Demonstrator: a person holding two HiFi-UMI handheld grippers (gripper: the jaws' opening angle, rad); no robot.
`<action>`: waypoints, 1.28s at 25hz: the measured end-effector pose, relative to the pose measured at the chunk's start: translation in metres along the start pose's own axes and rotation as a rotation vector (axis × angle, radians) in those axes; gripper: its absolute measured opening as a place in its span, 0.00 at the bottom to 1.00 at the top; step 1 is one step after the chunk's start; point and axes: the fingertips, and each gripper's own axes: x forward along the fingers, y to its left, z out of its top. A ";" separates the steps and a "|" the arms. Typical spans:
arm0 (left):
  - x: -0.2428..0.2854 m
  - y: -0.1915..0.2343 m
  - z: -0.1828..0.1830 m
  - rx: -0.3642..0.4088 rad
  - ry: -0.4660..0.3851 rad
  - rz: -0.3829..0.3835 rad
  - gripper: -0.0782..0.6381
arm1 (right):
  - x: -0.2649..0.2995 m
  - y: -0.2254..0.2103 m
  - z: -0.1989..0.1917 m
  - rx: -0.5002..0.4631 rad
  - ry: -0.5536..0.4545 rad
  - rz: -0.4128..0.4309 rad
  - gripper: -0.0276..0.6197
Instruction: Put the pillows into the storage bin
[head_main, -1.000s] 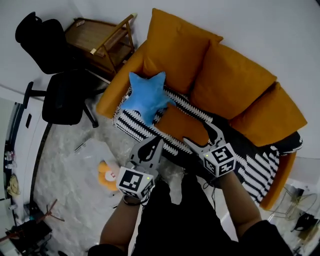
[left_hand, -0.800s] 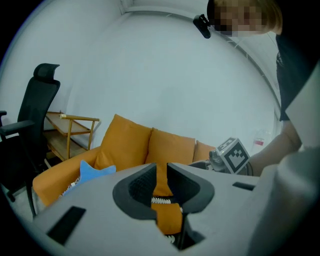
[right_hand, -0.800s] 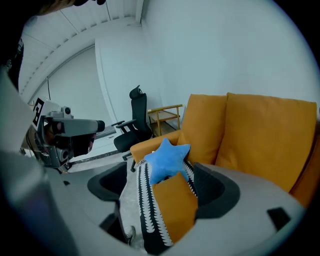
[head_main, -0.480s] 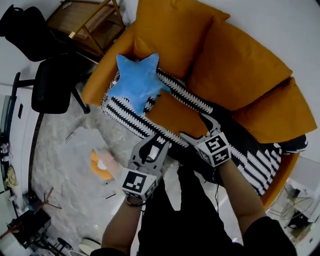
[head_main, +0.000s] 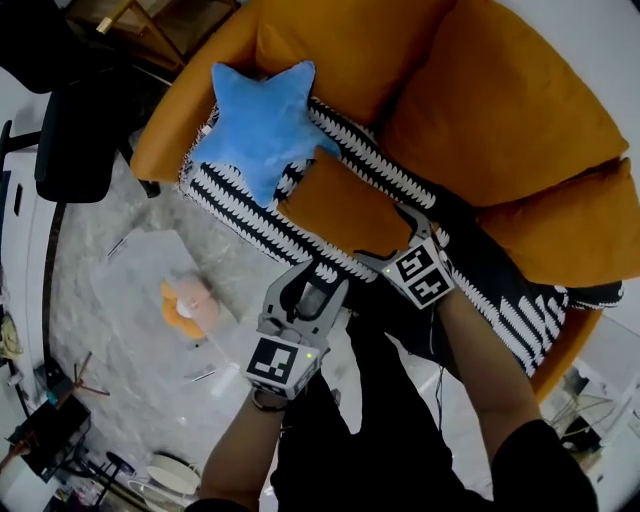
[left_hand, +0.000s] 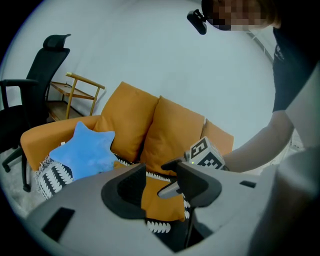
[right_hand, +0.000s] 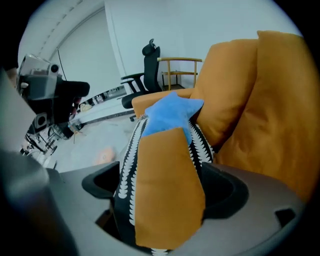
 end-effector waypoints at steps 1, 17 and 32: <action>0.001 0.001 -0.005 -0.008 0.003 0.001 0.36 | 0.009 -0.001 -0.008 -0.018 0.025 0.002 0.85; -0.004 0.037 -0.067 -0.114 0.039 0.060 0.37 | 0.101 -0.008 -0.071 -0.167 0.204 -0.121 0.91; -0.010 0.036 -0.050 -0.105 0.015 0.052 0.37 | 0.089 -0.006 -0.065 -0.143 0.251 -0.105 0.52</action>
